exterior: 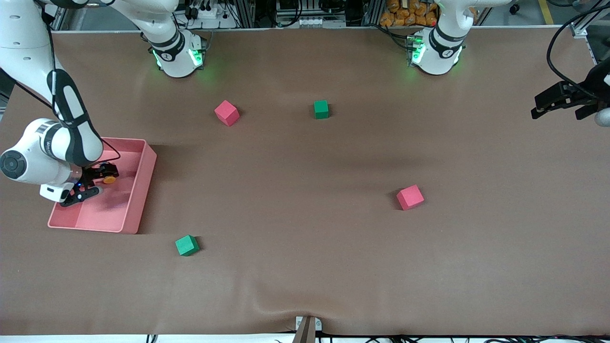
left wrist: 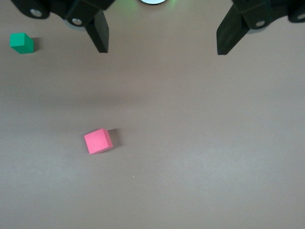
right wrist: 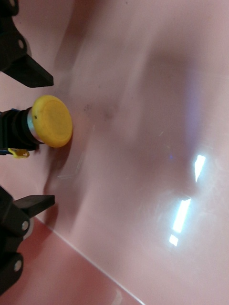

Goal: Place and upright button with both arms
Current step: 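Close the right gripper on the yellow button's black body, then lift the button out of the pink tray with the right gripper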

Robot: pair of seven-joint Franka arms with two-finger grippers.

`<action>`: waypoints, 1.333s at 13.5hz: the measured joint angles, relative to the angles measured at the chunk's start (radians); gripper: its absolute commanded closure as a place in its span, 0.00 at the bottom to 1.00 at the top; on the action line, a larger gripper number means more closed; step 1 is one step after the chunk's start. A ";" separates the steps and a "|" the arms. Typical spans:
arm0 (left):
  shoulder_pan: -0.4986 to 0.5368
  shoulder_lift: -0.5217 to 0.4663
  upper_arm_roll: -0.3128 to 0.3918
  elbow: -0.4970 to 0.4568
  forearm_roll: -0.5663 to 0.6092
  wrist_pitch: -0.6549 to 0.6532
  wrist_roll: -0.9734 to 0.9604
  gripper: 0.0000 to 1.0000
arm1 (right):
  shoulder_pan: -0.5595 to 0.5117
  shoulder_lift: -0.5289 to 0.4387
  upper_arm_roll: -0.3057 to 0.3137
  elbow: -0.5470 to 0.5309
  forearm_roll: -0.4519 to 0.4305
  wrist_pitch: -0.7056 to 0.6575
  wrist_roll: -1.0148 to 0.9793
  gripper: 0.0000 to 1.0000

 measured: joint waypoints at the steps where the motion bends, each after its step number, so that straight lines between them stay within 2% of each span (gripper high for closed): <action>1: 0.000 0.000 0.000 0.000 0.000 0.000 0.000 0.00 | 0.000 0.000 -0.001 -0.004 0.000 0.000 0.000 0.00; 5: 0.000 0.000 0.000 0.000 0.000 0.000 0.000 0.00 | -0.001 -0.002 -0.001 -0.009 0.000 0.000 0.000 0.02; 6: 0.000 0.000 0.000 0.000 0.000 0.000 0.000 0.00 | -0.001 -0.003 -0.001 -0.010 0.000 0.000 0.000 0.50; 7: 0.000 0.000 0.000 0.000 0.000 0.000 0.000 0.00 | -0.001 -0.003 -0.001 -0.010 0.000 0.000 -0.001 0.86; 8: 0.000 0.000 0.000 0.000 0.000 0.000 0.000 0.00 | -0.001 -0.004 -0.001 -0.011 0.000 0.000 -0.001 1.00; 14: 0.000 0.000 0.000 0.000 0.000 0.000 0.000 0.00 | -0.001 -0.015 -0.001 -0.013 0.000 0.000 -0.002 1.00; 18: 0.000 0.000 0.000 0.000 0.000 0.000 0.000 0.00 | 0.005 -0.054 0.009 -0.002 0.000 -0.022 -0.012 1.00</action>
